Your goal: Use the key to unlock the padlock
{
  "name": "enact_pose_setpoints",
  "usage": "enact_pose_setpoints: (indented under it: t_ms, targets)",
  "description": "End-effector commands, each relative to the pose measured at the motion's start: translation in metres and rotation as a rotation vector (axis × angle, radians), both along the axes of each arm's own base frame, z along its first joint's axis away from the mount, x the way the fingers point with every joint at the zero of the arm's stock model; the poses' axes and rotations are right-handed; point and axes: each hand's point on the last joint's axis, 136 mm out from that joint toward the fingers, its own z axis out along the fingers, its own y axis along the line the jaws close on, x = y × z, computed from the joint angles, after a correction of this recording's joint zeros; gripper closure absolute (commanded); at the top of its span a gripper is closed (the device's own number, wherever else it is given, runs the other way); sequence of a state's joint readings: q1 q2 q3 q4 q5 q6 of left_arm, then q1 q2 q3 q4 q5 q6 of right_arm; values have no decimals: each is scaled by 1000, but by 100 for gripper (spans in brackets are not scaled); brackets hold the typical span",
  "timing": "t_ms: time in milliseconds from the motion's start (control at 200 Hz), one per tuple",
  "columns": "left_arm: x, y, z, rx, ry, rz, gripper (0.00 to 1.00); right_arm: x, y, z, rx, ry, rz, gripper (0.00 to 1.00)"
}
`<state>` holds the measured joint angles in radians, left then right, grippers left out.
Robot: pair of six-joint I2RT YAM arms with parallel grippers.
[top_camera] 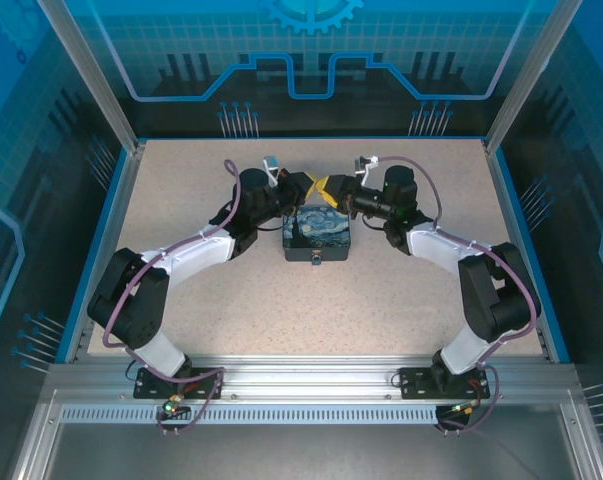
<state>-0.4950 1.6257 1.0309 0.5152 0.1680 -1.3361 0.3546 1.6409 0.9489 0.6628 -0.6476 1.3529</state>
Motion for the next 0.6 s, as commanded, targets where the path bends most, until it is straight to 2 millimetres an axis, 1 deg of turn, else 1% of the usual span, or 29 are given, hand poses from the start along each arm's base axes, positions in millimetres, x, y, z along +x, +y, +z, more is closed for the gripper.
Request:
enact_pose_setpoints:
  t_ms: [0,185,495,595]
  targets:
    - [-3,3,23,-23,-66,17,100,-7,4,1,10,-17,18,76]
    - [-3,3,22,-22,-64,18,100,-8,3,0,6,-15,18,80]
    - [-4,4,19,-18,-61,18,100,-3,-3,7,14,-26,1,79]
    - [-6,4,17,-14,-58,21,100,-2,-4,11,18,-32,2,80]
